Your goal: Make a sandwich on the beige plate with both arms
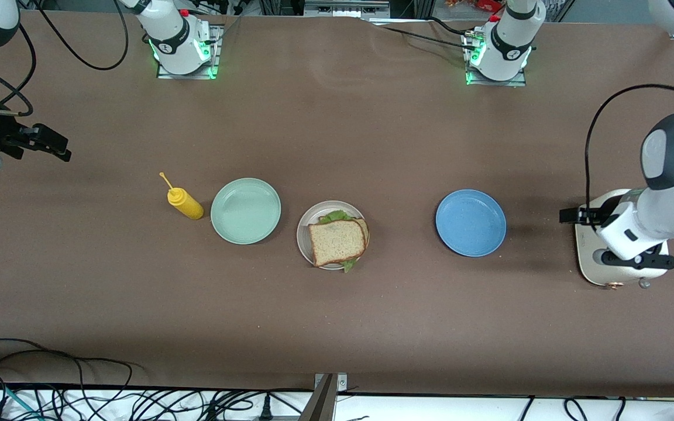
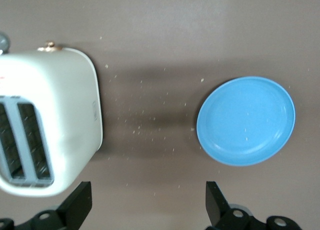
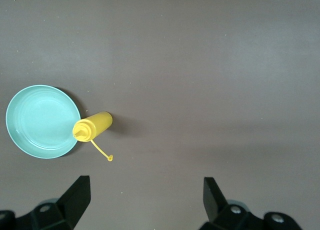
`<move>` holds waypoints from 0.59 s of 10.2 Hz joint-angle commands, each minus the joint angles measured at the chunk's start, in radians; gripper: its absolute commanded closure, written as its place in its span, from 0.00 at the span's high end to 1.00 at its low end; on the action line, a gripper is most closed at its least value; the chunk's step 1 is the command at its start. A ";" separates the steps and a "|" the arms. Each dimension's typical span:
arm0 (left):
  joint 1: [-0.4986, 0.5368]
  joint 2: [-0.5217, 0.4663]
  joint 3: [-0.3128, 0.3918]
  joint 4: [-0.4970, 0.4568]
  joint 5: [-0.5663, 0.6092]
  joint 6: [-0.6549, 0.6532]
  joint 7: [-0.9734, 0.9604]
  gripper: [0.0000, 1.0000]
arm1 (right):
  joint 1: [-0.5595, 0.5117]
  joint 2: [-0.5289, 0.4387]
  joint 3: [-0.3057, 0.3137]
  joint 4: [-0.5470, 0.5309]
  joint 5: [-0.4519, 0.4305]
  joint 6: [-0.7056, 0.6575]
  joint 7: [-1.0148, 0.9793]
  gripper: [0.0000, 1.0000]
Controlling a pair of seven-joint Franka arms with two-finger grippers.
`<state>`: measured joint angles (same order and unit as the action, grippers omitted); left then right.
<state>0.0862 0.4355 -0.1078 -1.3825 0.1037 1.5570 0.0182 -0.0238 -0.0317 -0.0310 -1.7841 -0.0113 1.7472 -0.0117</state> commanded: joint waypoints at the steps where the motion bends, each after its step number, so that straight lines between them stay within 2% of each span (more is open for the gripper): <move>1: -0.008 -0.062 -0.009 -0.006 0.037 -0.096 -0.038 1.00 | -0.004 -0.034 -0.018 0.002 0.043 -0.107 -0.004 1.00; 4: -0.060 -0.187 0.003 -0.035 0.036 -0.132 -0.156 1.00 | -0.001 -0.031 -0.017 0.006 0.036 -0.081 -0.008 1.00; 6: -0.146 -0.297 0.075 -0.140 0.034 -0.141 -0.135 1.00 | 0.002 -0.027 -0.020 0.012 0.045 -0.071 -0.008 1.00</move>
<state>-0.0027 0.2414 -0.0768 -1.4123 0.1046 1.4089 -0.1134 -0.0229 -0.0525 -0.0463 -1.7807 0.0128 1.6773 -0.0120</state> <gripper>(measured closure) 0.000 0.000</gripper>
